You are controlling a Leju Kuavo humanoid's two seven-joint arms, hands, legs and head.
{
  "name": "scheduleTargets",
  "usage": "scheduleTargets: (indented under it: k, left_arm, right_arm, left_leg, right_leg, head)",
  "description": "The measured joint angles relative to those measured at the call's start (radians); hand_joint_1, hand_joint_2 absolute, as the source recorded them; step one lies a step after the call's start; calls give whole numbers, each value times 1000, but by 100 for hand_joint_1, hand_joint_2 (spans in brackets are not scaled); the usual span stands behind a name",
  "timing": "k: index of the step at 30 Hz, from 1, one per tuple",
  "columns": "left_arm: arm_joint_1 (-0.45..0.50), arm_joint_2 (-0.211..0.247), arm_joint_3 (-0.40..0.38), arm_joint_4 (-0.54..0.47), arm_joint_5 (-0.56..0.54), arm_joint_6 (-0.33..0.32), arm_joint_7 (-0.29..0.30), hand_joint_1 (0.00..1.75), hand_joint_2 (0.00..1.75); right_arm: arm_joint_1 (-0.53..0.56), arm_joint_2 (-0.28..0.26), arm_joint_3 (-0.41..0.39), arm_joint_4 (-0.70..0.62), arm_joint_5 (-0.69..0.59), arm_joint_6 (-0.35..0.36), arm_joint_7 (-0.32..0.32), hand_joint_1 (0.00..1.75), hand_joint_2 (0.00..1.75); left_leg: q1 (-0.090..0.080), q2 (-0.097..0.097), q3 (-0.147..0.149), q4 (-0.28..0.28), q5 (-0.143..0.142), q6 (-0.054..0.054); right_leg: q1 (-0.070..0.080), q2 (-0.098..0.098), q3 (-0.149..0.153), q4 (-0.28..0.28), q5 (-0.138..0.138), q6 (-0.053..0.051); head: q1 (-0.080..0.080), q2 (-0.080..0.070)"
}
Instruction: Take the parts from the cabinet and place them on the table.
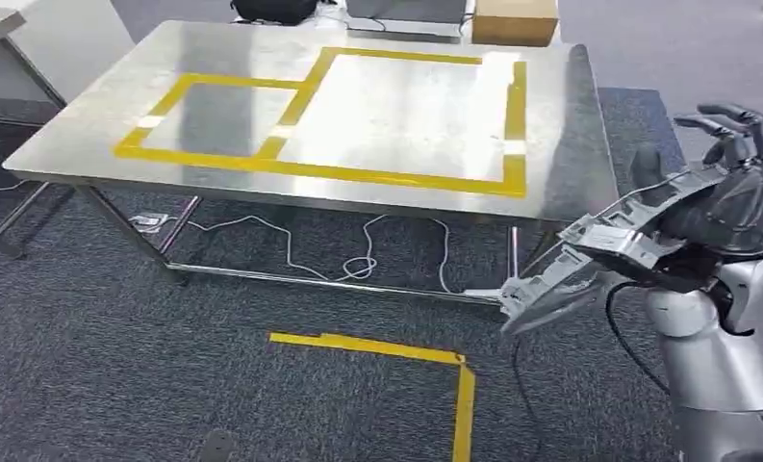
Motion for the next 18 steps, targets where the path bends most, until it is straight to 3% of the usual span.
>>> scheduleTargets:
  k: [1, 3, 4, 5, 6, 7, 8, 9, 10, 11, 14, 15, 17, 18]
  left_arm:
    - [-2, -1, 0, 0, 0, -1, 0, 0, 175]
    - [-2, -3, 0, 0, 2, -3, 0, 0, 175]
    - [-1, -4, 0, 0, 2, -3, 0, 0, 175]
    - [0, -3, 0, 0, 3, -3, 0, 0, 175]
    - [1, -3, 0, 0, 3, -3, 0, 0, 175]
    - [0, -4, 0, 0, 3, -3, 0, 0, 175]
    - [-1, -5, 0, 0, 3, -3, 0, 0, 175]
    - [-1, -5, 0, 0, 3, -3, 0, 0, 175]
    - [-1, -3, 0, 0, 3, -3, 0, 0, 175]
    - [0, -3, 0, 0, 4, -3, -1, 0, 175]
    - [2, -2, 0, 0, 8, -3, -2, 0, 175]
    - [1, -2, 0, 0, 8, -3, -2, 0, 175]
    - [0, -2, 0, 0, 8, -3, -3, 0, 175]
    - [0, -2, 0, 0, 9, -3, -3, 0, 175]
  right_arm:
    - [-16, -7, 0, 4, -7, 3, 3, 175, 175]
    - [-29, -22, 1, 11, -14, 6, 3, 175, 175]
    - [-28, -26, 1, 14, -17, 6, 3, 175, 175]
    - [-28, -33, 1, 21, -17, 7, 3, 175, 175]
    - [-28, -36, 1, 24, -18, 7, 3, 175, 175]
    - [-29, -40, 1, 27, -18, 7, 3, 175, 175]
    - [-30, -44, 1, 27, -18, 7, 3, 175, 175]
    - [-31, -47, 1, 27, -18, 7, 3, 175, 175]
    - [-35, -48, 2, 28, -20, 7, 3, 175, 175]
    - [-36, -50, 2, 28, -21, 7, 3, 175, 175]
    - [-37, -60, 1, 28, -25, 12, 4, 175, 175]
    - [-39, -63, 1, 27, -26, 15, 4, 175, 175]
    - [-46, -68, 1, 27, -26, 19, 5, 175, 175]
    - [-49, -70, 1, 27, -26, 21, 5, 175, 175]
  left_leg:
    - [1, -1, 0, -3, 3, 6]
    - [2, 0, -2, -3, 3, 8]
    - [2, 0, -2, -2, 3, 8]
    - [3, 1, -2, -1, 3, 7]
    - [4, 1, -2, -1, 2, 7]
    - [6, 1, -1, 1, 1, 3]
    - [10, 1, 0, 5, -3, -3]
    - [10, 0, 0, 11, -8, -11]
    - [3, -1, -5, 15, -12, -19]
    - [2, -2, -10, 23, -11, -23]
    - [3, 1, -8, 20, -11, -32]
    - [5, 0, -9, 29, -22, -38]
    - [5, 0, -50, 125, -83, -44]
    - [5, 0, -94, 222, -127, -45]
  right_leg:
    - [-1, -8, -20, 39, -29, 8]
    - [-8, -10, -89, 192, -97, 19]
    - [-10, -10, -122, 259, -119, 25]
    - [-14, -11, -139, 291, -120, 30]
    - [-18, -13, -130, 271, -95, 34]
    - [-22, -15, -99, 207, -53, 38]
    - [-27, -20, -50, 112, -6, 41]
    - [-31, -28, -8, 26, 23, 48]
    - [-22, -30, 12, 8, -2, 50]
    - [-25, -24, 14, 0, -1, 29]
    - [-23, -20, 9, 5, -1, 9]
    - [-26, -21, 13, 2, 1, 1]
    - [-25, -21, 15, 3, -1, -9]
    - [-22, -21, 15, 3, -1, -12]
  head:
    - [6, 0]
    - [5, 0]
    - [6, 0]
    - [6, 0]
    - [6, 0]
    - [5, 0]
    - [6, 0]
    - [7, 0]
    - [10, 0]
    - [8, 0]
    - [7, 0]
    - [6, 0]
    - [1, 0]
    - [1, 0]
